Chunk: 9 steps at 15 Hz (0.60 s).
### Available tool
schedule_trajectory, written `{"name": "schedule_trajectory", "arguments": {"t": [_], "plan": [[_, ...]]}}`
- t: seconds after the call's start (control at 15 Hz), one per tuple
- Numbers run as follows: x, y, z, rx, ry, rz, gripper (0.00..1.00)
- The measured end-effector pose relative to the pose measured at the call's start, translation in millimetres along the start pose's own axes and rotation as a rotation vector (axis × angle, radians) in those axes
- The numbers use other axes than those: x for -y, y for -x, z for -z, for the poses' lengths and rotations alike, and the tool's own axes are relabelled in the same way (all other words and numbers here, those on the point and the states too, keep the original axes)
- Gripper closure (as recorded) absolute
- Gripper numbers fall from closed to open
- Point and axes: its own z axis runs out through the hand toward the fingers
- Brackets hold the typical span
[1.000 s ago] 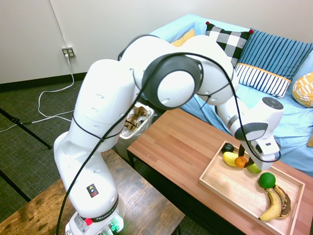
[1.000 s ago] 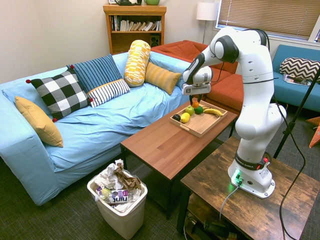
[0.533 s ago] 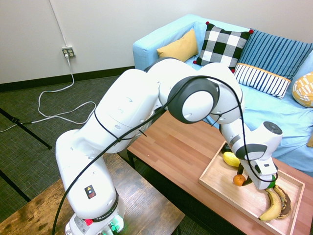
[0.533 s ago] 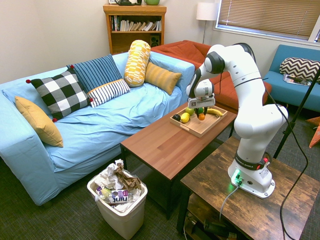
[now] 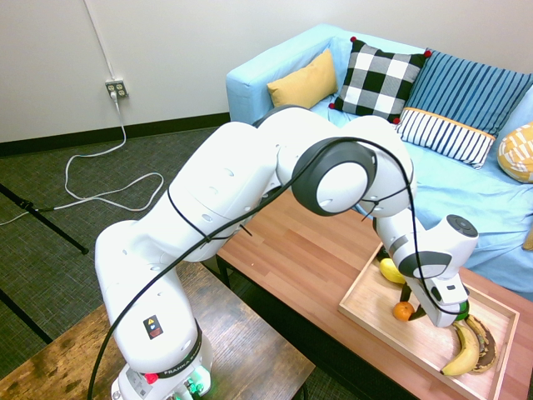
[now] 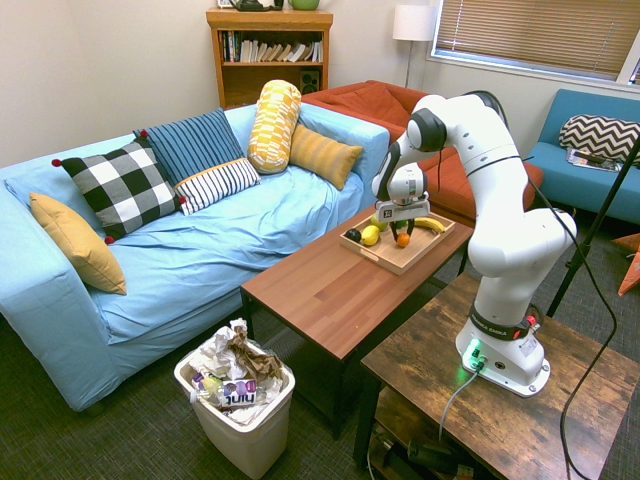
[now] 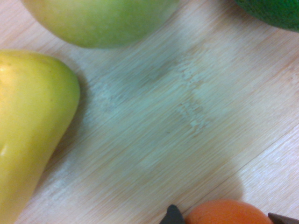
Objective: Put the tangerine in the tray
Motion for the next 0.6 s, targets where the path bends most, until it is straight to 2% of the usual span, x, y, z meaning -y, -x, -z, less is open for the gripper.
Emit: {"name": "schedule_trajectory", "arguments": {"t": [0.4,0.6], "plan": [[5,0,3,-0.002,-0.011,0.021,0.0],[7,-7,26,-0.017,-0.029,0.025,0.0]]}}
